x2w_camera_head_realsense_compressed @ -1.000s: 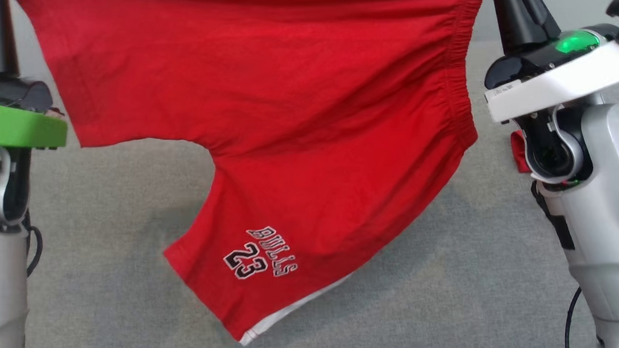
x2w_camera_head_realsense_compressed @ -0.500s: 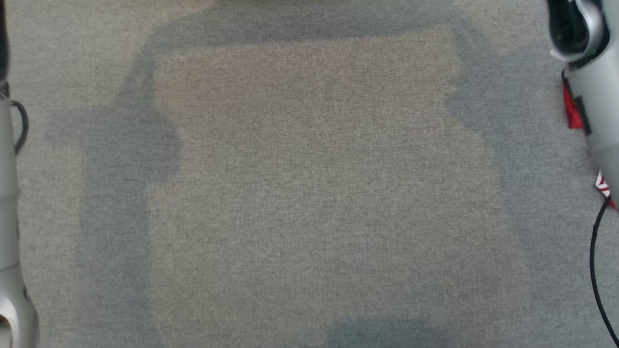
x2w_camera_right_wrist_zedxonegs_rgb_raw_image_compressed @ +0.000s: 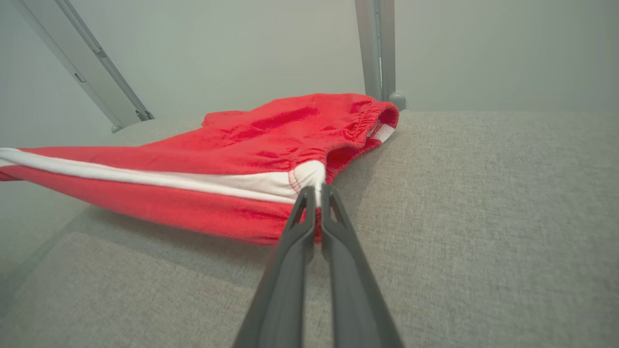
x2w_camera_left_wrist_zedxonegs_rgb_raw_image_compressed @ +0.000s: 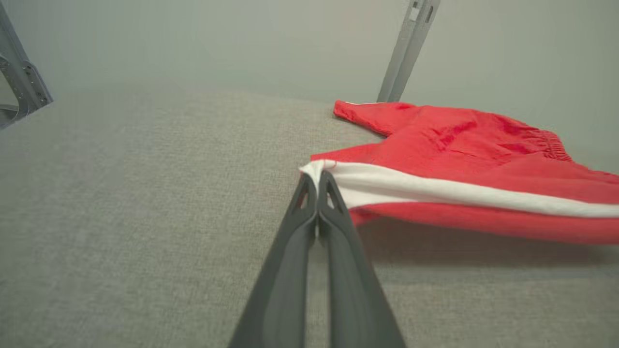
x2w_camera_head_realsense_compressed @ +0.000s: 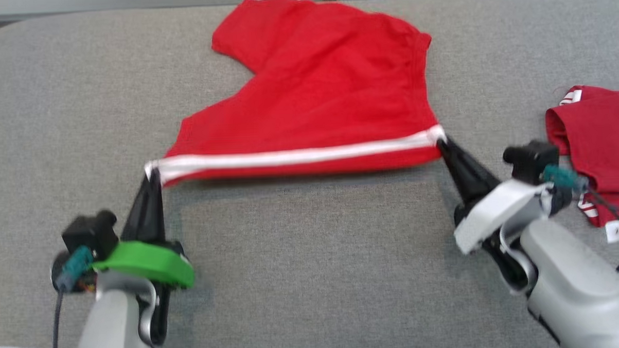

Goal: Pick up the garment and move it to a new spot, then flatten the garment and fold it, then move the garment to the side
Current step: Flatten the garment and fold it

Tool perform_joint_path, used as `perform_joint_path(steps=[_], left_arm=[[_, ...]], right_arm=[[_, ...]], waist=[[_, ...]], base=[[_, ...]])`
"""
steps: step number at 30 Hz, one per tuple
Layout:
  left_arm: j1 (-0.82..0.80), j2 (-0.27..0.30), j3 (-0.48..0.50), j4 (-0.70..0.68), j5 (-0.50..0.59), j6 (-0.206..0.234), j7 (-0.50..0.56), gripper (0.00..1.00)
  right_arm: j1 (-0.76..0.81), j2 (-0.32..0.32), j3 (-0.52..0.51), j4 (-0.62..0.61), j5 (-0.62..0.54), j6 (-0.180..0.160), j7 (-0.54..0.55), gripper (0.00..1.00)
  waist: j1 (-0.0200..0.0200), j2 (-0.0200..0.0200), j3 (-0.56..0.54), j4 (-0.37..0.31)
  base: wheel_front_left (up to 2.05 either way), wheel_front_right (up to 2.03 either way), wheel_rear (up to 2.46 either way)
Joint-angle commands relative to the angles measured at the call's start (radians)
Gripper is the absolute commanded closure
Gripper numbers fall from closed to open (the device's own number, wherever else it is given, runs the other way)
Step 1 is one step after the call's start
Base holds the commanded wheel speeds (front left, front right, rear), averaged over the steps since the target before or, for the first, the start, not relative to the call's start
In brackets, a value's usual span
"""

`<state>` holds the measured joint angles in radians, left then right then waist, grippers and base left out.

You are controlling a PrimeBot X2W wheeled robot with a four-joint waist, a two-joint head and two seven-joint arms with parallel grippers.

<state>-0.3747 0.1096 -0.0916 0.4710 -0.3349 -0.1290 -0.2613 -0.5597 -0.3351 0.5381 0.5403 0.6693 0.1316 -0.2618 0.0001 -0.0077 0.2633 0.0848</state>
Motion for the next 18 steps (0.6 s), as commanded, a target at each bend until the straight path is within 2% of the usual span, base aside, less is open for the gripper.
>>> perform_joint_path(steps=[1,9,13,18], left_arm=[[0.049,-0.006,0.012,0.004,-0.001,-0.001,-0.005,1.00],[0.327,-0.047,0.078,-0.002,-0.011,-0.002,-0.005,1.00],[0.417,-0.046,0.090,0.003,0.000,-0.002,-0.005,1.00],[0.463,-0.044,0.118,-0.038,0.005,-0.002,-0.005,1.00]], right_arm=[[0.052,-0.007,0.012,-0.011,0.014,-0.002,-0.004,1.00],[0.330,-0.052,0.169,-0.093,0.051,-0.002,-0.003,1.00],[0.403,-0.099,0.299,-0.116,0.054,-0.002,-0.003,1.00],[0.434,-0.141,0.385,-0.167,0.109,-0.002,-0.003,1.00]], waist=[[-0.0001,0.0077,-0.073,-0.001],[-0.0001,0.0077,-0.217,0.010],[-0.0001,0.0077,-0.241,0.015],[-0.0001,0.0077,-0.230,0.007]], base=[[0.00,0.00,0.00],[0.00,0.00,0.00],[0.00,0.00,0.00],[0.00,0.00,0.00]])
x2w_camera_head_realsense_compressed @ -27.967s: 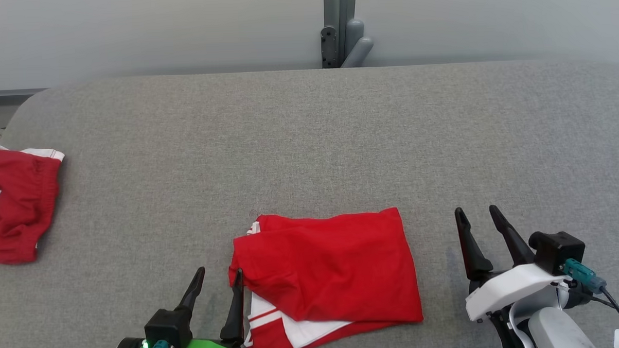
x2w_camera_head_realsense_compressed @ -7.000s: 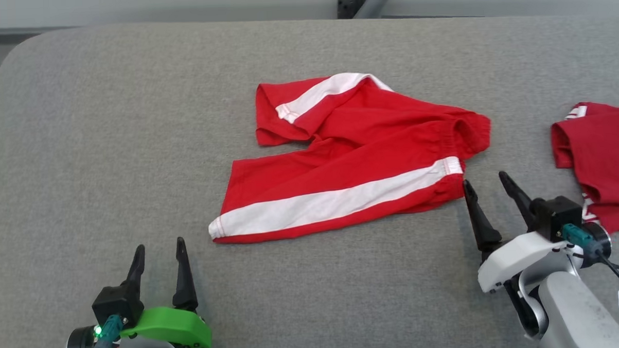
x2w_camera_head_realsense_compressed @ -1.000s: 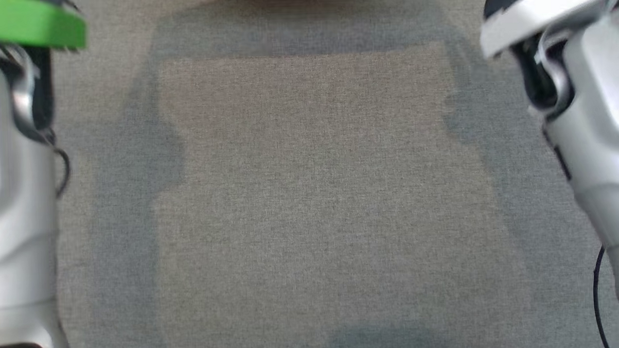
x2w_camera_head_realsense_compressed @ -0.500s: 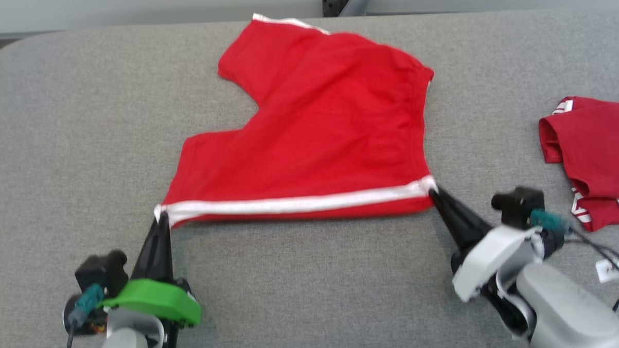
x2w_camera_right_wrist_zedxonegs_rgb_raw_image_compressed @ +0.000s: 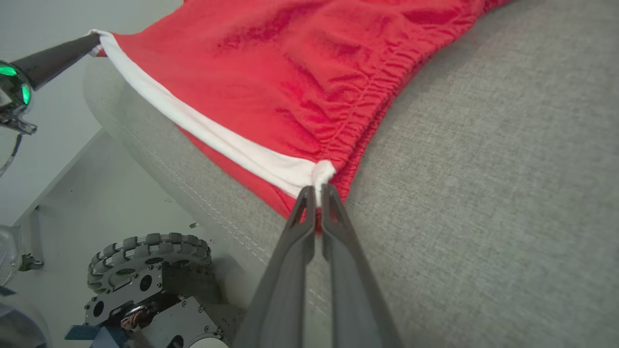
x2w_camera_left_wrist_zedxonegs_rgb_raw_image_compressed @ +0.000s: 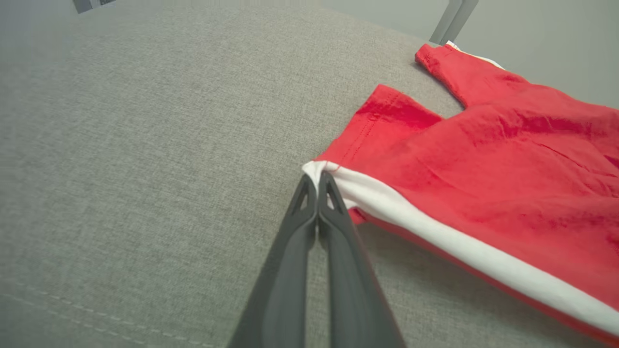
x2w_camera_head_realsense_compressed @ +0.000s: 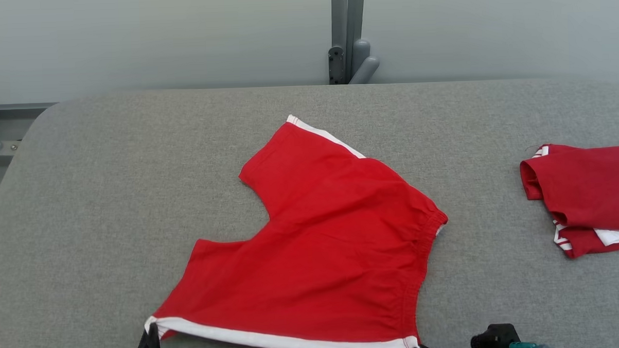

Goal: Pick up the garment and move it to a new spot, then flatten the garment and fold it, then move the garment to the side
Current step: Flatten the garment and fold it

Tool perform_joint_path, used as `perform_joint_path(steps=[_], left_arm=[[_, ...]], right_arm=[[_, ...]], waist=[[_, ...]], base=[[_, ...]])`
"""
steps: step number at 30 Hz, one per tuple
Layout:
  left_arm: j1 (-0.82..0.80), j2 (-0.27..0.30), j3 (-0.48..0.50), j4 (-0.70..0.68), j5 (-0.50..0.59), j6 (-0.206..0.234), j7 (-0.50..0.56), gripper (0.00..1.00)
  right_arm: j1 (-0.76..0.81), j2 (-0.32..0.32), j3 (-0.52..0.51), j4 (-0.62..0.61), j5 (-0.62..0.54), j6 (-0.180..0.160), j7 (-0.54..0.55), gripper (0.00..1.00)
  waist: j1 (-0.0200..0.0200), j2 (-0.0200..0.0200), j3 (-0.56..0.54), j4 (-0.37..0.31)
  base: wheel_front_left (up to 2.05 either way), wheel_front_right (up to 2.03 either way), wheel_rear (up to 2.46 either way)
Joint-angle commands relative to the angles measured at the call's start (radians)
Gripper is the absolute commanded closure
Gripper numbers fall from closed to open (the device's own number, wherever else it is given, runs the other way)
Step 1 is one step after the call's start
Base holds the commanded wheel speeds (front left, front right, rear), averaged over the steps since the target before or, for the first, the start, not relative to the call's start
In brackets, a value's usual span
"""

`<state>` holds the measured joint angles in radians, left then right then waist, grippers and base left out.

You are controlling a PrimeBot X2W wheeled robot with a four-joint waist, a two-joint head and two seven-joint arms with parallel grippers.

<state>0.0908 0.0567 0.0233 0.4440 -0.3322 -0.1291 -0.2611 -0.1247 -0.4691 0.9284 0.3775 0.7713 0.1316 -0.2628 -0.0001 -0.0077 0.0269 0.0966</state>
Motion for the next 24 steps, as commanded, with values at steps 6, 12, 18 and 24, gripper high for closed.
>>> perform_joint_path(steps=[6,12,18,24], left_arm=[[-0.155,0.050,-0.037,-0.127,0.038,-0.002,-0.005,1.00],[-0.446,0.124,-0.155,-0.063,0.063,-0.002,-0.004,1.00],[-0.671,0.165,-0.259,0.076,0.062,-0.002,-0.004,1.00],[-0.847,0.182,-0.352,0.212,0.061,-0.002,-0.004,1.00]], right_arm=[[-0.053,0.028,-0.129,-0.104,0.098,-0.002,-0.002,1.00],[-0.121,0.100,-0.268,-0.167,0.222,-0.002,-0.002,1.00],[-0.170,0.152,-0.364,-0.165,0.255,-0.001,-0.002,1.00],[-0.194,0.231,-0.457,-0.181,0.223,-0.001,-0.002,1.00]], waist=[[0.0001,0.0077,0.078,-0.050],[0.0001,0.0077,0.194,-0.124],[0.0001,0.0077,0.286,-0.196],[0.0001,0.0077,0.372,-0.267]], base=[[0.00,0.00,0.00],[0.00,0.00,0.00],[0.00,0.00,0.00],[0.00,0.00,0.00]])
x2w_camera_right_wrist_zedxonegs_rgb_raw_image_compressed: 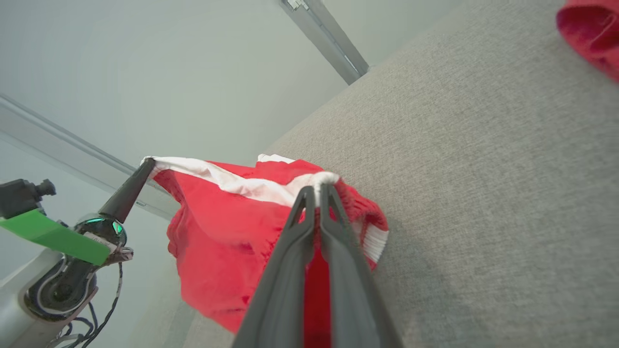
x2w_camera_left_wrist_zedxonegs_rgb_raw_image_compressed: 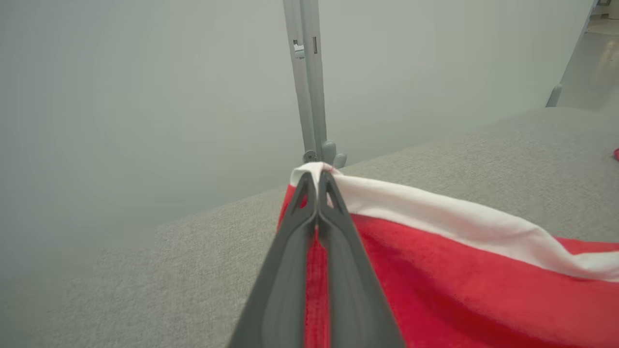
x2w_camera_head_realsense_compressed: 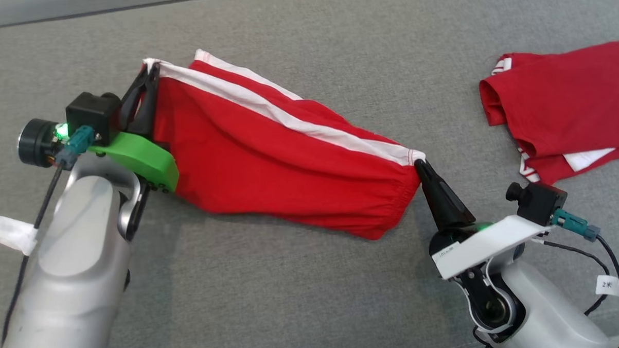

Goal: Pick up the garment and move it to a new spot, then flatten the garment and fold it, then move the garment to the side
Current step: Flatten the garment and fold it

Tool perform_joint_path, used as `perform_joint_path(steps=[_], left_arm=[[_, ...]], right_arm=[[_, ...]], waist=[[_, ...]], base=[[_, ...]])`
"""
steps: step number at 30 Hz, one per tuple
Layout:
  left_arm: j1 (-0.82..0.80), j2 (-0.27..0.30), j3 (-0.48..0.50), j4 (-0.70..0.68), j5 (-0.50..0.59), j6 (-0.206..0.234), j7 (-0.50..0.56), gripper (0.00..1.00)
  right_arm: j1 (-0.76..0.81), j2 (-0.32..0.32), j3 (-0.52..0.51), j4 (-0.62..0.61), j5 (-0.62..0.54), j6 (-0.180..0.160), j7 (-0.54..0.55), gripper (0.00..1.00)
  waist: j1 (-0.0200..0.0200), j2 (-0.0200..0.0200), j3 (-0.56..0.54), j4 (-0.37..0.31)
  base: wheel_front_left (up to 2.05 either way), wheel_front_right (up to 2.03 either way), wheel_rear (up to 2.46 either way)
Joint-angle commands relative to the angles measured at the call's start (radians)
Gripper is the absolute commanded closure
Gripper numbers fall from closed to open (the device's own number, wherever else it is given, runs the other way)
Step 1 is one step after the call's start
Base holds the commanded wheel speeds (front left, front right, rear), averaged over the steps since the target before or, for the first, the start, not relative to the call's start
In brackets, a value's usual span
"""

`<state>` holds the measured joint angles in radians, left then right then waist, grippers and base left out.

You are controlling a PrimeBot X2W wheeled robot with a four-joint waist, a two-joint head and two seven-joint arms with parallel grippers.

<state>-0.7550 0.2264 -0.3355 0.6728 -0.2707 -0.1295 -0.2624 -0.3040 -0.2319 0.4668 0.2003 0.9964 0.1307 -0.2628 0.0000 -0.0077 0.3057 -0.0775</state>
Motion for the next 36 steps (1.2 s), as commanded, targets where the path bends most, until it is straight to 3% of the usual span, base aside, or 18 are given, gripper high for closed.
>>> perform_joint_path(steps=[1,7,14,15,16,17,18,23,29,36], left_arm=[[-0.023,0.015,-0.002,0.014,0.001,-0.001,-0.003,1.00],[-0.133,0.038,0.009,0.159,0.018,0.006,-0.003,1.00],[-0.214,0.040,0.001,0.281,0.047,0.014,-0.003,1.00],[-0.223,0.036,0.002,0.292,0.049,0.018,-0.003,0.93],[-0.225,0.033,0.004,0.298,0.050,0.021,-0.003,0.53],[-0.222,0.030,0.007,0.309,0.047,0.026,-0.003,0.00],[-0.217,0.025,0.011,0.311,0.043,0.027,-0.003,0.00],[-0.163,0.004,0.060,0.272,0.015,0.051,-0.003,0.00],[-0.101,-0.007,0.103,0.255,-0.016,0.042,-0.003,0.00],[-0.048,-0.020,0.100,0.362,-0.040,0.026,0.010,0.00]], right_arm=[[-0.018,0.009,-0.007,-0.005,-0.007,0.000,-0.002,1.00],[-0.052,0.078,-0.010,-0.009,-0.058,0.000,-0.002,1.00],[-0.065,0.122,-0.033,0.016,-0.099,0.000,-0.002,1.00],[-0.068,0.124,-0.028,0.019,-0.106,0.000,-0.002,1.00],[-0.069,0.125,-0.025,0.022,-0.111,0.000,-0.002,0.82],[-0.068,0.128,-0.025,0.026,-0.114,0.000,-0.002,0.31],[-0.066,0.130,-0.030,0.028,-0.122,0.000,-0.002,0.00],[-0.041,0.123,-0.136,0.004,-0.315,0.000,-0.002,0.00],[0.025,0.152,-0.287,-0.043,-0.559,0.000,-0.002,0.00],[0.074,0.175,-0.348,-0.063,-0.620,0.000,-0.002,0.00]], waist=[[0.0000,0.0077,0.104,-0.105],[0.0000,0.0077,0.155,-0.170],[0.0000,0.0077,0.174,-0.192],[0.0000,0.0077,0.174,-0.193],[0.0000,0.0077,0.172,-0.192],[0.0000,0.0077,0.168,-0.191],[0.0000,0.0077,0.162,-0.188],[0.0000,0.0077,0.128,-0.167],[0.0000,0.0077,0.081,-0.141],[0.0000,0.0077,0.045,-0.132]], base=[[0.00,0.00,0.00],[0.00,0.00,0.00],[0.00,0.00,0.00],[0.00,0.00,0.00],[0.00,0.00,0.00],[0.00,0.00,0.00],[0.00,0.00,0.00],[0.00,0.00,0.00],[0.00,0.00,0.00],[0.00,0.00,0.00]])
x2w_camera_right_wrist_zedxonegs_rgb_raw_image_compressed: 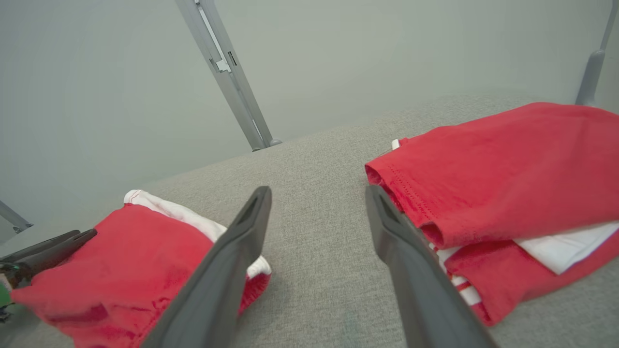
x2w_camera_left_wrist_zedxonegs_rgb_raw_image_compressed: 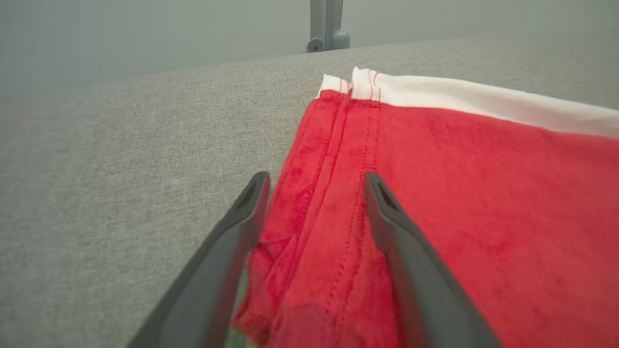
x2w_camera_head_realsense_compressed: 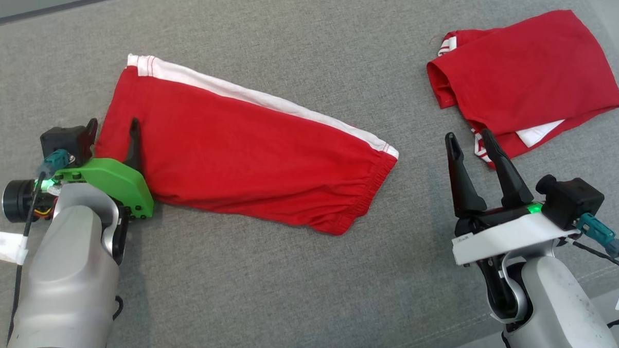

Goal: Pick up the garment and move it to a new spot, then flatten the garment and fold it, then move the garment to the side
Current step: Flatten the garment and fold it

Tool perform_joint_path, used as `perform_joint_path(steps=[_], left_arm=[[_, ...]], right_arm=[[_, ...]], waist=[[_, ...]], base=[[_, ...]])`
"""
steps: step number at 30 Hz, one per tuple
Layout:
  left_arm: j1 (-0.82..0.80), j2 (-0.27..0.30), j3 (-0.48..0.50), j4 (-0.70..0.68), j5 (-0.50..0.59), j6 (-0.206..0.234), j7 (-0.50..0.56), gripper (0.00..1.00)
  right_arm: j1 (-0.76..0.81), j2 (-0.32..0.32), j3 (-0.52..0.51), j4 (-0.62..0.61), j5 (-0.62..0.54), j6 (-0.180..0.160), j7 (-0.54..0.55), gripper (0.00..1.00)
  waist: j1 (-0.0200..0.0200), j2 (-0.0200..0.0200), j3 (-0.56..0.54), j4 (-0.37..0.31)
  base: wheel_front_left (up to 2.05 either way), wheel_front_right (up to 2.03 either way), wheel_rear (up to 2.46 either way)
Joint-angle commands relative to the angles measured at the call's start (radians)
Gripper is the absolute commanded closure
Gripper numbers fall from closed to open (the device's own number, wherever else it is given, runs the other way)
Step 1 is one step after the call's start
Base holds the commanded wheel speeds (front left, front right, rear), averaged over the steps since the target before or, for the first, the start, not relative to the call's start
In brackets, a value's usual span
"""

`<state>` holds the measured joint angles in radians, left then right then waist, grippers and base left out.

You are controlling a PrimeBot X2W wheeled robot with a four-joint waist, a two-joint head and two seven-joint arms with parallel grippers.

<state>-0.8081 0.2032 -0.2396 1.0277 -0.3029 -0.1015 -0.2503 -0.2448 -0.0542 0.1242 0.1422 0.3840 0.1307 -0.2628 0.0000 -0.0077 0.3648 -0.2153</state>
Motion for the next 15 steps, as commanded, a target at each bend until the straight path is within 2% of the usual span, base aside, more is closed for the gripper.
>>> perform_joint_path(steps=[1,6,7,8,11,15], left_arm=[[0.011,0.001,0.005,0.019,-0.011,0.000,-0.004,0.00],[0.032,-0.004,0.001,0.052,-0.014,0.010,-0.006,0.00],[0.038,-0.014,0.000,0.072,-0.025,0.001,-0.005,0.12],[0.045,-0.018,-0.002,0.082,-0.030,-0.003,-0.004,1.00],[0.060,-0.020,0.001,0.096,-0.044,-0.009,-0.008,1.00],[0.090,-0.028,0.030,0.054,-0.056,0.011,-0.014,1.00]], right_arm=[[0.018,-0.001,-0.007,-0.005,-0.011,0.000,-0.002,0.00],[0.025,0.002,-0.007,-0.006,-0.004,0.000,-0.002,0.00],[0.027,0.002,-0.003,-0.006,0.008,0.000,-0.002,0.00],[0.029,0.001,-0.002,-0.005,0.012,0.000,-0.002,0.00],[0.034,0.002,-0.001,-0.001,0.021,0.000,-0.002,0.00],[0.049,0.002,-0.014,0.004,0.026,0.000,-0.002,0.00]], waist=[[0.0000,0.0077,-0.016,0.006],[0.0000,0.0077,-0.023,0.002],[0.0000,0.0077,-0.026,-0.002],[0.0000,0.0077,-0.030,-0.003],[0.0000,0.0077,-0.047,-0.004],[0.0000,0.0077,-0.090,0.017]], base=[[0.00,0.00,0.00],[0.00,0.00,0.00],[0.00,0.00,0.00],[0.00,0.00,0.00],[0.00,0.00,0.00],[0.00,0.00,0.00]])
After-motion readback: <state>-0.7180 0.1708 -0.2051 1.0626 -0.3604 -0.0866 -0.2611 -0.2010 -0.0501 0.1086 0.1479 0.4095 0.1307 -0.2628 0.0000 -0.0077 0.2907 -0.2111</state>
